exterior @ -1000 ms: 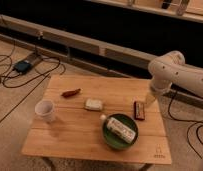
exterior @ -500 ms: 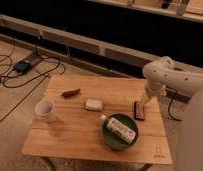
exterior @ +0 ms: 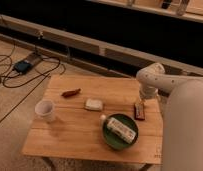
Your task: Place the eraser on the white sponge
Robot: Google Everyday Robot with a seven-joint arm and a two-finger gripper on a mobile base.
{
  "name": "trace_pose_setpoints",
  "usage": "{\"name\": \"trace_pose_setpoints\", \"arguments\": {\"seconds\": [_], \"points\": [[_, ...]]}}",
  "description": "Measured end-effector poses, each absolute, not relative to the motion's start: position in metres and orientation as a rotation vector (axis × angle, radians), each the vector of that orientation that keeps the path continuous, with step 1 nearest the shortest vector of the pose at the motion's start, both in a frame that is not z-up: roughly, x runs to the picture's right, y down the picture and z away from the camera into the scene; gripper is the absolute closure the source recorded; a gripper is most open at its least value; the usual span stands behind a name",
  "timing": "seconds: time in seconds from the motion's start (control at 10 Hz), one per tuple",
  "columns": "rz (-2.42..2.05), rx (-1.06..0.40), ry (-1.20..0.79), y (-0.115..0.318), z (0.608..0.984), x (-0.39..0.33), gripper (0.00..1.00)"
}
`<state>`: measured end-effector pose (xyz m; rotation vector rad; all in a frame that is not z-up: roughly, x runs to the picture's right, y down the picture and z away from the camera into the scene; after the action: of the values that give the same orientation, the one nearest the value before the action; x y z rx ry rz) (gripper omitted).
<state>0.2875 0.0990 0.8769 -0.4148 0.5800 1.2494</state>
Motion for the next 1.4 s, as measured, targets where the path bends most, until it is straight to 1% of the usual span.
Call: {"name": "trace_pose_setpoints", "arguments": {"seconds": [0.6, 0.7, 0.8, 1.0, 1.2, 1.3, 1.4], "points": [[1.329, -0.519, 0.578, 0.13, 0.909, 0.276, 0.2], [1.338, -0.535, 0.579, 0.133, 0.914, 0.277, 0.22], [1.343, -0.544, 0.578, 0.135, 0.916, 0.277, 0.27], [1.36, -0.579, 0.565, 0.136, 0.92, 0.277, 0.51], [1.37, -0.592, 0.55, 0.133, 0.921, 0.278, 0.66], [1.372, -0.601, 0.54, 0.129, 0.92, 0.278, 0.79], [1.374, -0.609, 0.53, 0.126, 0.918, 0.278, 0.89]]}}
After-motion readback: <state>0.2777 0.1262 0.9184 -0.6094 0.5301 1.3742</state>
